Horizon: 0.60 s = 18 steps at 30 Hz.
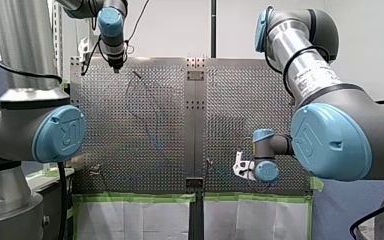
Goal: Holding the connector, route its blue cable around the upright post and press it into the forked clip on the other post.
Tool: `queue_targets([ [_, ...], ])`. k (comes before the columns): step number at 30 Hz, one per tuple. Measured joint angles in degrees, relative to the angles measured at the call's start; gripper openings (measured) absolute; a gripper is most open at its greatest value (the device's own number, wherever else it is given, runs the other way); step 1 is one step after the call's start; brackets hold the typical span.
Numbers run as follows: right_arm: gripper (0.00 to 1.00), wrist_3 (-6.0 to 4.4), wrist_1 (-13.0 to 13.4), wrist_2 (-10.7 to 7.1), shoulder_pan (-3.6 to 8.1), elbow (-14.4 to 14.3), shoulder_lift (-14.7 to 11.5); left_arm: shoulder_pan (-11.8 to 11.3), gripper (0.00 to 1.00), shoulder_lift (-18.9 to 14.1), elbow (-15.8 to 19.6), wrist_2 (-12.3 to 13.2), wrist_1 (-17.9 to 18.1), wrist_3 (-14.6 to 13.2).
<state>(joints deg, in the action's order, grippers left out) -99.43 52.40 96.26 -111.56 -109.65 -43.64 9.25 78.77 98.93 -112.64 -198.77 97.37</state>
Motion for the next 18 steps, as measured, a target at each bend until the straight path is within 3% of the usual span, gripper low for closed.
queue_targets([
  [10,0.0,0.04,-0.1,-0.09,-0.09,0.0,0.0,0.1,0.98,0.1,0.1,1.2,2.4,-2.3],
  [18,0.0,0.01,-0.2,-0.1,-0.11,0.0,0.0,1.4,0.98,1.4,0.9,4.4,6.3,-6.2],
])
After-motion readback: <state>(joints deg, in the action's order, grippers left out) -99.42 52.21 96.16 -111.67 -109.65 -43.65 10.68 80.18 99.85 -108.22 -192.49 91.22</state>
